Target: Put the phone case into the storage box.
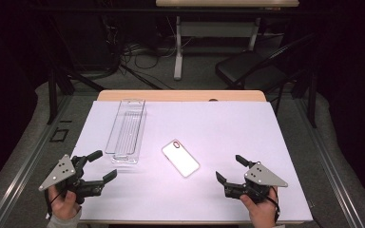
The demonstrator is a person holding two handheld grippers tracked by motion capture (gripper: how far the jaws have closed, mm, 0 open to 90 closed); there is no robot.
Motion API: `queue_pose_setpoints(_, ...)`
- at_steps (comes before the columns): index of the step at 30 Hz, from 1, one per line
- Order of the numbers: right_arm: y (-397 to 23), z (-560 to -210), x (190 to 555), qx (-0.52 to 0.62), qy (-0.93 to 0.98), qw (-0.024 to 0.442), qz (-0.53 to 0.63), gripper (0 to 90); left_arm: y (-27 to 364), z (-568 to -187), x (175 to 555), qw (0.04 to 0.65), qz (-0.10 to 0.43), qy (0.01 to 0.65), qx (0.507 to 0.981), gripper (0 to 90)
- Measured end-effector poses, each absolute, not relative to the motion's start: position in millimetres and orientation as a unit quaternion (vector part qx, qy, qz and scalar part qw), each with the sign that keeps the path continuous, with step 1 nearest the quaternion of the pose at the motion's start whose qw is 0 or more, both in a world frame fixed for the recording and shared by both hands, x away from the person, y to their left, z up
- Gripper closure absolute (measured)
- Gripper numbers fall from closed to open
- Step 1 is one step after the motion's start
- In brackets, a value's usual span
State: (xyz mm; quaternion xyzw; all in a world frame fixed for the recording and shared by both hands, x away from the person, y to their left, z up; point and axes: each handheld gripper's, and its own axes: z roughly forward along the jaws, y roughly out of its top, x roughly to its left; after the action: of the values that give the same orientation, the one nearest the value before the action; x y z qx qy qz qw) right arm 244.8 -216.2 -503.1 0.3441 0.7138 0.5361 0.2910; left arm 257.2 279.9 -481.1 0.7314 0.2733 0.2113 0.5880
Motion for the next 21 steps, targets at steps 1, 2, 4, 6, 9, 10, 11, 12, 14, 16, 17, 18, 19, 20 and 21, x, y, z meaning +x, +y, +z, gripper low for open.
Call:
queue_pose_setpoints(1,-216.1,-504.3,245.2,0.344,0.717,0.287,0.534,13.9,279.7,-480.3,257.7,0.586,0.214,0.273,0.732,15.6)
queue_pose_setpoints(2,-216.1,-504.3,245.2,0.344,0.717,0.287,0.534,13.9,279.7,-480.3,257.7,0.586,0.214,0.273,0.732,15.6)
queue_pose_setpoints(4,-215.7,-505.0,245.9,0.344,0.72,0.289,0.529,13.9,280.4,-479.8,258.1,0.589,0.21,0.274,0.731,15.6)
queue_pose_setpoints(6,-214.8,-504.1,246.9,0.344,0.718,0.292,0.53,13.9,281.0,-480.2,257.8,0.59,0.209,0.277,0.729,15.6)
queue_pose_setpoints(9,-213.4,-503.3,249.1,0.343,0.72,0.291,0.529,13.9,281.9,-479.8,256.6,0.586,0.211,0.279,0.731,15.6)
queue_pose_setpoints(10,-213.4,-503.3,249.1,0.343,0.72,0.291,0.529,13.9,281.9,-479.8,256.6,0.586,0.211,0.279,0.731,15.6)
queue_pose_setpoints(11,-212.8,-503.9,250.0,0.345,0.72,0.29,0.527,13.9,282.3,-479.6,256.3,0.586,0.209,0.279,0.732,15.6)
queue_pose_setpoints(12,-212.8,-503.9,250.0,0.345,0.72,0.29,0.527,13.9,282.6,-479.7,256.1,0.587,0.208,0.278,0.732,15.6)
queue_pose_setpoints(14,-211.8,-503.9,249.9,0.347,0.722,0.289,0.523,13.9,283.0,-479.5,255.4,0.585,0.209,0.281,0.731,15.6)
queue_pose_setpoints(16,-211.8,-503.8,249.8,0.347,0.725,0.288,0.522,13.9,283.3,-479.5,255.2,0.585,0.209,0.282,0.731,15.6)
queue_pose_setpoints(17,-212.1,-503.5,249.3,0.348,0.724,0.287,0.521,13.9,283.3,-479.4,255.1,0.586,0.208,0.283,0.731,15.6)
queue_pose_setpoints(18,-212.1,-503.5,249.3,0.348,0.724,0.287,0.521,13.9,283.2,-479.4,254.8,0.585,0.207,0.283,0.731,15.6)
queue_pose_setpoints(19,-212.7,-502.9,249.6,0.349,0.725,0.284,0.522,13.9,283.1,-479.1,254.5,0.585,0.206,0.283,0.732,15.6)
queue_pose_setpoints(20,-213.0,-502.4,250.3,0.35,0.726,0.28,0.522,13.8,282.9,-478.8,254.3,0.584,0.205,0.284,0.732,15.6)
queue_pose_setpoints(21,-212.9,-502.0,251.4,0.352,0.726,0.274,0.524,13.7,282.2,-477.4,255.0,0.581,0.198,0.287,0.735,15.6)
